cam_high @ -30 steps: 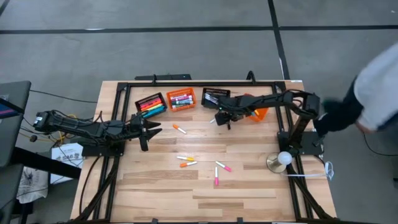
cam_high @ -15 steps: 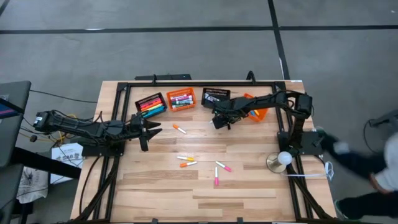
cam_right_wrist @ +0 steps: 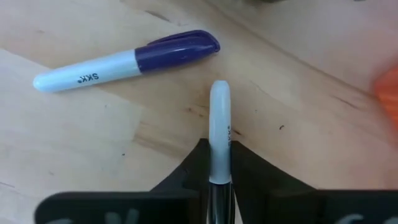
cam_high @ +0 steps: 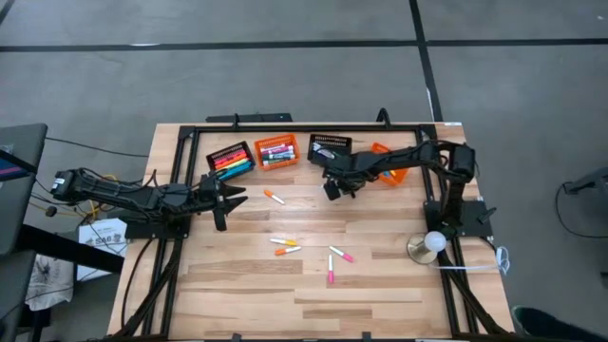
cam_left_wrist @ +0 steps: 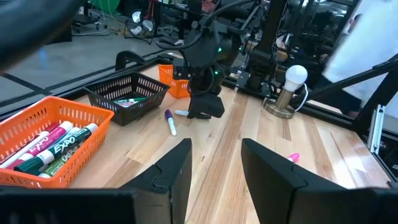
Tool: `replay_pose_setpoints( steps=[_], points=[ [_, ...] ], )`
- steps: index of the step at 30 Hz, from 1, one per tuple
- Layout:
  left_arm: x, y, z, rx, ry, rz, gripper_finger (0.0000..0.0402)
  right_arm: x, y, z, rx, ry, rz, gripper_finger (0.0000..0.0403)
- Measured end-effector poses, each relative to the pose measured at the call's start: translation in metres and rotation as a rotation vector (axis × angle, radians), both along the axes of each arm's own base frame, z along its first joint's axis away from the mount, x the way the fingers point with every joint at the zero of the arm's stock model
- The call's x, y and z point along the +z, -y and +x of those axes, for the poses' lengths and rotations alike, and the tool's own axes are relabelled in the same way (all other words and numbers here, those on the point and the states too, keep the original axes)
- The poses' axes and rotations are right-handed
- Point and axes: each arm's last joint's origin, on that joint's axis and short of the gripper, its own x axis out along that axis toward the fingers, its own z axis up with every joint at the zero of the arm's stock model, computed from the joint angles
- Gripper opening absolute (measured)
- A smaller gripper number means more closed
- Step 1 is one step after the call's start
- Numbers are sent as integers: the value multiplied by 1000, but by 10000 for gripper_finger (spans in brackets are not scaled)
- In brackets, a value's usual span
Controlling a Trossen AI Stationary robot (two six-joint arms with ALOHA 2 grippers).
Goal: Pick & Place Markers
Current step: Put the black small highlighter pen into the left orange bin
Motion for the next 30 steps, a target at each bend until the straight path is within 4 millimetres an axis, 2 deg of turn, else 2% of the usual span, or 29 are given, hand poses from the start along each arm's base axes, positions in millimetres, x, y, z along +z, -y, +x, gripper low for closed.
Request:
replay_pose_setpoints(
  steps=[5,16,22,30],
  points=[
    [0,0,0,0,0,-2,138,10,-5,8,26,-7,37,38],
    [0,0,0,1,1,-3,138,41,-13,16,136,-91,91,44],
    [0,0,0,1,1,-3,138,67,-17,22,301,-116,155,47],
    [0,0,0,1,1,-3,138,108,-21,28,619,-65,304,47]
  ],
)
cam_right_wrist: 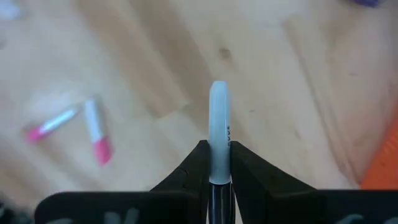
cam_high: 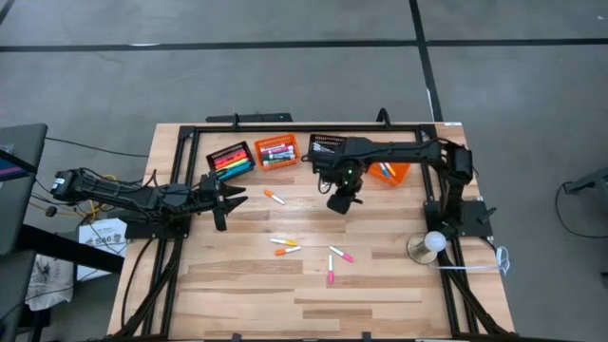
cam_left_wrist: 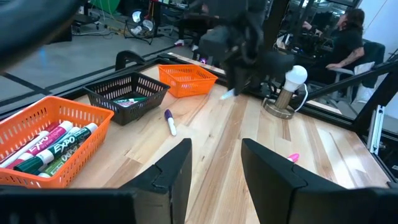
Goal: Pick & Place Markers
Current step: Put the black small highlighter pen into the left orange bin
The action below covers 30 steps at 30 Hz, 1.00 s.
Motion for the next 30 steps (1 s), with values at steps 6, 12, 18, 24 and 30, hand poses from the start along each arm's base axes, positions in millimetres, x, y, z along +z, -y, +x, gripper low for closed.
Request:
replay_pose_setpoints(
  steps=[6,12,18,24,30],
  points=[
    [0,0,0,0,0,0,138,27,-3,6,153,111,144,47],
    [0,0,0,0,0,0,138,40,2,5,184,135,154,47],
    [0,0,0,-1,1,-1,138,41,23,-13,148,56,45,47],
    [0,0,0,0,3,-8,138,45,50,-38,81,56,-4,47],
    [0,0,0,0,3,-8,138,60,72,-70,-7,75,-83,47]
  ],
)
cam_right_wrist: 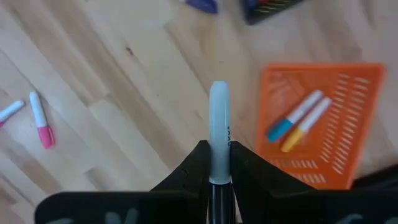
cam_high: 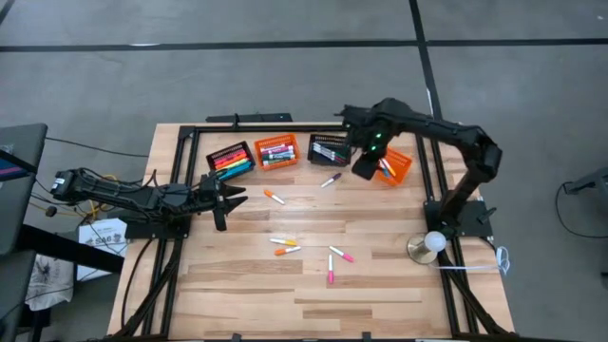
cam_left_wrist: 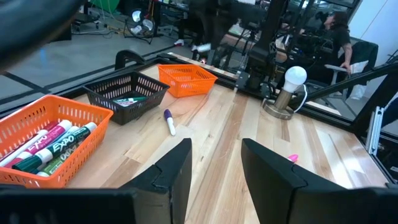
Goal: Pick & Place Markers
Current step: Put the black small highlighter pen into the left orange bin
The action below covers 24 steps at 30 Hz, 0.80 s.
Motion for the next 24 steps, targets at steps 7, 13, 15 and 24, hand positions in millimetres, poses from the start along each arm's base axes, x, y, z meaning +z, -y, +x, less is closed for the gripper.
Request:
replay_pose_setpoints(
  steps=[7,13,15,24],
  points=[
    [0,0,0,1,1,-5,138,27,8,-41,-86,75,-64,47],
    [0,0,0,2,4,-15,138,50,5,-70,-152,127,-129,47],
    [0,0,0,2,4,-15,138,55,4,-77,-163,132,-163,47],
    [0,0,0,2,4,-15,138,45,13,-74,-207,40,-265,47]
  ],
)
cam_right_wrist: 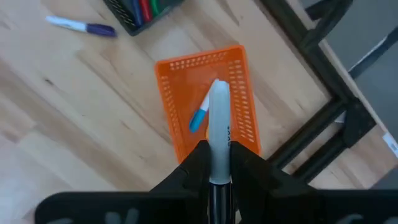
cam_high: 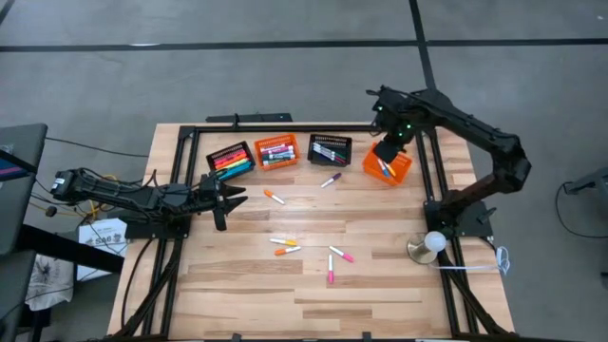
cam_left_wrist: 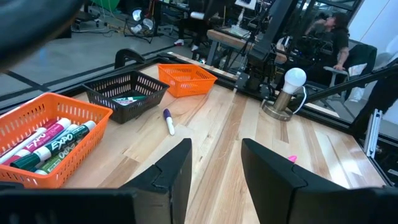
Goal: Pick & Place Markers
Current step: Put the black small highlighter pen into the left orange bin
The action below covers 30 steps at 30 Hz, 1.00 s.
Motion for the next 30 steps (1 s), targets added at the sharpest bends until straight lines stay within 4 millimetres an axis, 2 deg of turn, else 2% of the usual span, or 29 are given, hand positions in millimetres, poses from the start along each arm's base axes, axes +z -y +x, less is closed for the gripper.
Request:
replay_pose_setpoints(
  steps=[4,9,13,18,30],
  points=[
    [0,0,0,-1,0,0,138,-28,8,3,-26,-18,9,47],
    [0,0,0,0,1,-3,138,-69,15,-4,-87,-61,32,47],
    [0,0,0,0,1,-3,138,-93,17,-8,-107,-50,57,47],
    [0,0,0,0,1,-3,138,-112,16,-7,-117,-10,62,47],
    [1,0,0,1,8,-4,138,-144,15,-9,-159,21,46,47]
  ],
)
